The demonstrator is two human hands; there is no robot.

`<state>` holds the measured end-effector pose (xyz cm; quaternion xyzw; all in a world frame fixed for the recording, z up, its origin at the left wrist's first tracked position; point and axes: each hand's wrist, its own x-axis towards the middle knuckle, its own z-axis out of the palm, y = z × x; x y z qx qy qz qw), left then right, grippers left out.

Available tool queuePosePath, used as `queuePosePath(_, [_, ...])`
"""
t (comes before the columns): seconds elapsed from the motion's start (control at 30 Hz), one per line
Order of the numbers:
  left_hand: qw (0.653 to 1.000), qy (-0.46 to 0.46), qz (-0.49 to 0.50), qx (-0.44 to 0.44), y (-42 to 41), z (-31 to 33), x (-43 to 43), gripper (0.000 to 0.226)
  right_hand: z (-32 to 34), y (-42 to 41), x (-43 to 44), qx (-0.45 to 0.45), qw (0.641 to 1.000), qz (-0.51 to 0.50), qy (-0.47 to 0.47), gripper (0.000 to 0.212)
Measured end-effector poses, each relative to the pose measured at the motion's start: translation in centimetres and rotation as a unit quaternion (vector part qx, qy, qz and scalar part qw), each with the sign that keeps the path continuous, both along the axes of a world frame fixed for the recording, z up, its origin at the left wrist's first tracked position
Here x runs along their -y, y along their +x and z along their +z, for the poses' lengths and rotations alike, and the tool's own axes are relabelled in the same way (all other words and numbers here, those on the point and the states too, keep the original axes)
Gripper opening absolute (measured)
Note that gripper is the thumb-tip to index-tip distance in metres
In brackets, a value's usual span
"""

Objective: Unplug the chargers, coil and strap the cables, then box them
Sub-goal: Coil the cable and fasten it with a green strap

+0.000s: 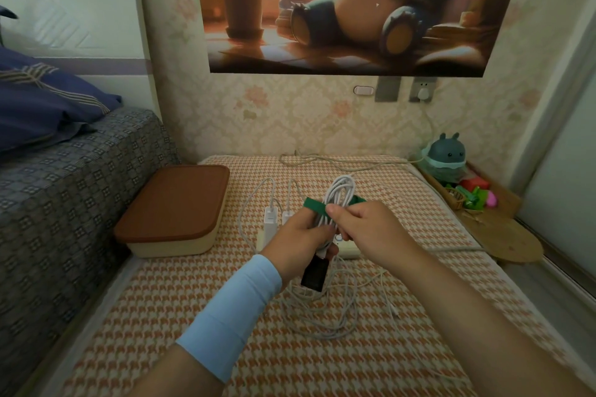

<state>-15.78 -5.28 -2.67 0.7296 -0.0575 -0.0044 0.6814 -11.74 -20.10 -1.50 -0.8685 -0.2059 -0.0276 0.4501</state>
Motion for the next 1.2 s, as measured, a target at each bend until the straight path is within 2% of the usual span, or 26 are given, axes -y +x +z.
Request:
queuePosePath(0.07, [0.996,-0.087,0.021,-0.02,-0.1,0.2,0.5,0.018,0.3,0.0,-0.1,0.01,1.0,-0.007,0.021,0.058])
queuePosePath(0.1, [0.994,-0.099,0.048,-0.017,-0.1,0.3,0.8,0.022,0.4,0.0,-0.1,0.014,0.999,-0.007,0.03,0.057])
queuePosePath(0.2, [0.99,-0.052,0.128,-0.002,0.2,0.1,1.2,0.04,0.5,-0.3,-0.2,0.0,0.999,0.022,0.039,0.054])
queuePosePath(0.4, [0.985,0.022,0.171,-0.02,0.9,0.3,-0.8,0.035,0.0,1.0,2.4,-0.124,0.983,0.135,0.003,0.032])
queuePosePath(0.6, [0.984,0.13,0.087,0.083,0.1,0.4,-0.1,0.027,-0.8,1.4,3.1,-0.111,0.988,0.101,0.045,0.024])
queuePosePath(0.67, [0.982,0.151,0.063,0.097,0.1,0.4,-0.1,0.027,-1.1,1.8,3.4,-0.085,0.993,0.073,0.028,0.026])
queuePosePath(0.73, [0.962,0.237,0.028,0.134,0.3,0.4,-0.6,0.023,-1.2,2.2,3.9,-0.095,0.993,0.073,0.021,0.029])
queuePosePath(0.83, [0.922,0.352,-0.015,0.16,0.7,-0.1,-1.1,0.024,-1.3,1.8,4.1,-0.171,0.981,0.088,0.036,0.029])
queuePosePath(0.97, [0.906,0.381,-0.022,0.181,0.8,-0.2,-1.0,0.025,-0.7,1.6,4.2,-0.305,0.935,0.095,0.154,0.027])
queuePosePath(1.03, [0.891,0.403,-0.023,0.207,0.7,-0.1,-0.9,0.025,-0.4,1.9,4.5,-0.369,0.896,0.08,0.232,0.032])
queuePosePath(1.1, [0.87,0.433,-0.026,0.234,0.5,-0.1,-0.8,0.026,-0.2,2.1,4.7,-0.404,0.876,0.077,0.253,0.037])
queuePosePath(1.2, [0.857,0.45,-0.022,0.251,0.3,-0.5,-0.8,0.025,-0.1,1.9,4.4,-0.342,0.929,0.069,0.121,0.02])
